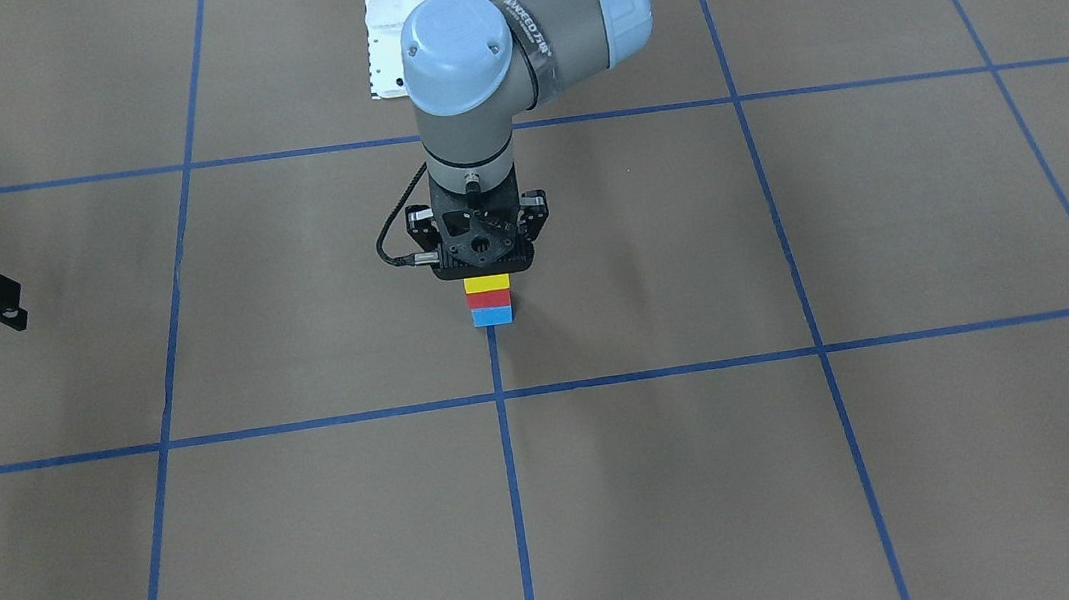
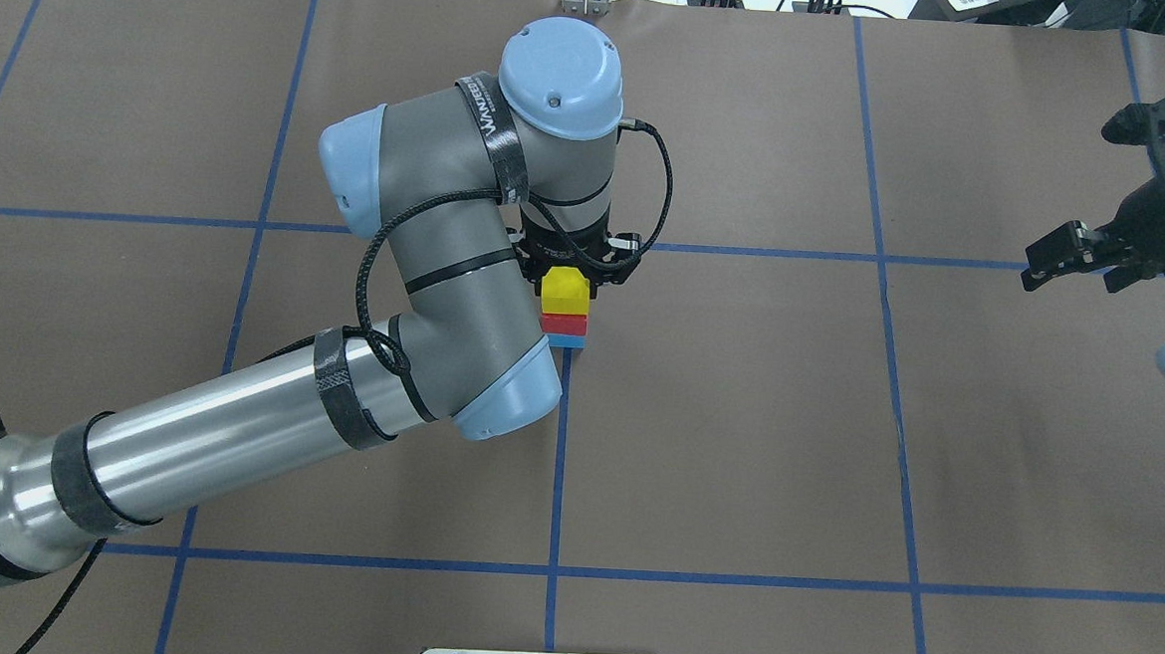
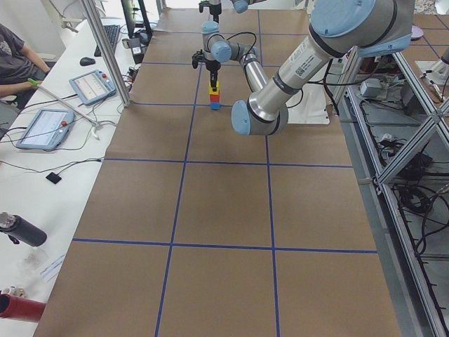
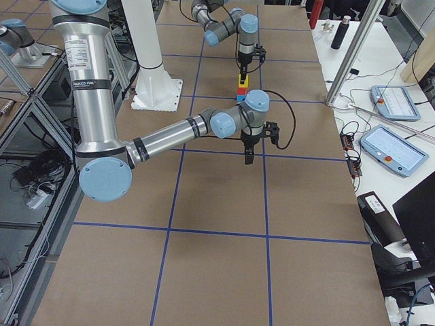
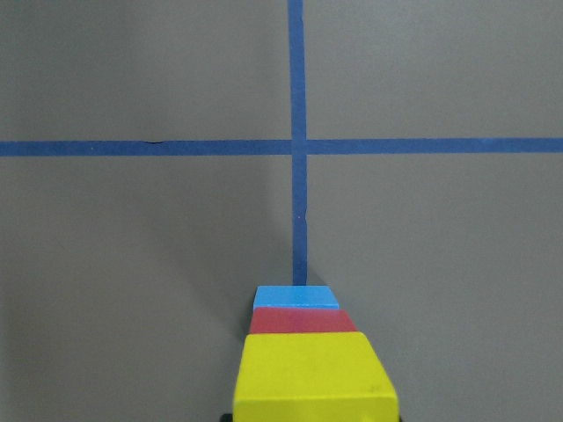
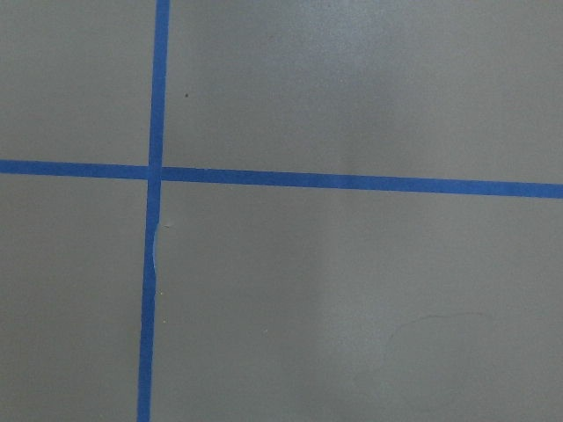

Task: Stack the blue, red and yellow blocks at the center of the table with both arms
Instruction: 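Lower the yellow cube onto the red cube and open the left gripper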

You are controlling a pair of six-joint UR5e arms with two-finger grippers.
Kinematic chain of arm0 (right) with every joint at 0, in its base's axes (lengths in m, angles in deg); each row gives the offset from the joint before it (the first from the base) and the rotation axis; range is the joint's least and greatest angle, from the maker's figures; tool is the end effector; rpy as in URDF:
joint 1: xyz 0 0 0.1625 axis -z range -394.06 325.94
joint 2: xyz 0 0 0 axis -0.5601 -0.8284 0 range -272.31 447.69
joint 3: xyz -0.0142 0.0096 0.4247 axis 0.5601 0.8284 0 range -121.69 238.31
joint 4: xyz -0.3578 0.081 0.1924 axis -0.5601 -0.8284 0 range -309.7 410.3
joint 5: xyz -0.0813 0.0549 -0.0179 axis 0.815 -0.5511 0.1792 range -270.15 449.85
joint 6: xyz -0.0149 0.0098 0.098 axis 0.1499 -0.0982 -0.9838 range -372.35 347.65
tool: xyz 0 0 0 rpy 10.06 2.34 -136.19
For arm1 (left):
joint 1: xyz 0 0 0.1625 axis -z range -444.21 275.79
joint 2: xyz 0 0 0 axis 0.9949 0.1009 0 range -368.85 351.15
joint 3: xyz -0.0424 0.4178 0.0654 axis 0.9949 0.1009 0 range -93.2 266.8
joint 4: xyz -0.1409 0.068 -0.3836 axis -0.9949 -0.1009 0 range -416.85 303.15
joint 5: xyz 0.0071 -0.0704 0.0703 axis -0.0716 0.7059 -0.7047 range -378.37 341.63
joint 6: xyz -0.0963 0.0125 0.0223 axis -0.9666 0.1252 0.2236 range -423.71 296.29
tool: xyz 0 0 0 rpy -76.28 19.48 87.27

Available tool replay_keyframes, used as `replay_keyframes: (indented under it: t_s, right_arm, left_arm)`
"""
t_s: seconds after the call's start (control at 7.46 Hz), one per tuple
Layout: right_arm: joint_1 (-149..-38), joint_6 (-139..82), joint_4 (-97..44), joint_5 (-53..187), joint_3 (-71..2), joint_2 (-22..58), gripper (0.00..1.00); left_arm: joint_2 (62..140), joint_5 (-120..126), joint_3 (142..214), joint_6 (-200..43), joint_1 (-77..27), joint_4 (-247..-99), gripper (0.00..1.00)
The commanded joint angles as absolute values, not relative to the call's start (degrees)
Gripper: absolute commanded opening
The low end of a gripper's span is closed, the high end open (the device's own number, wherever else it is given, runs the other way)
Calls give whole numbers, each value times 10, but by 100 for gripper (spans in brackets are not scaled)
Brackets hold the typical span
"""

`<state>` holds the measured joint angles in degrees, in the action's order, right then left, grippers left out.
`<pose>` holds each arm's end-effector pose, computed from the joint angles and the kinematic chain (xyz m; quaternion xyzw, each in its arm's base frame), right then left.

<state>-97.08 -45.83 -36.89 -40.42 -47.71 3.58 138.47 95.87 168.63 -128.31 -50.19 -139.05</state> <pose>-0.1790 -0.5034 0.4662 0.0043 -0.3917 -0.0216 0.9198 0.5693 -0.4958 0.0976 0.0004 0.3972 0.0051 0.9177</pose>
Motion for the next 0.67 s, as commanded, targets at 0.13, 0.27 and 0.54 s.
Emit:
replay_keyframes:
  t_s: [0.13, 0.27, 0.54]
  right_arm:
    - [-971, -458, -369, -404, -477, 36, 100]
    - [-971, -458, -369, -404, -478, 36, 100]
    - [-971, -458, -368, -404, -478, 36, 100]
  left_arm:
    - [1385, 958, 1684, -1283, -502, -1392, 79]
    - [1385, 958, 1685, -1283, -503, -1391, 96]
    - [1385, 958, 1685, -1283, -503, -1391, 99]
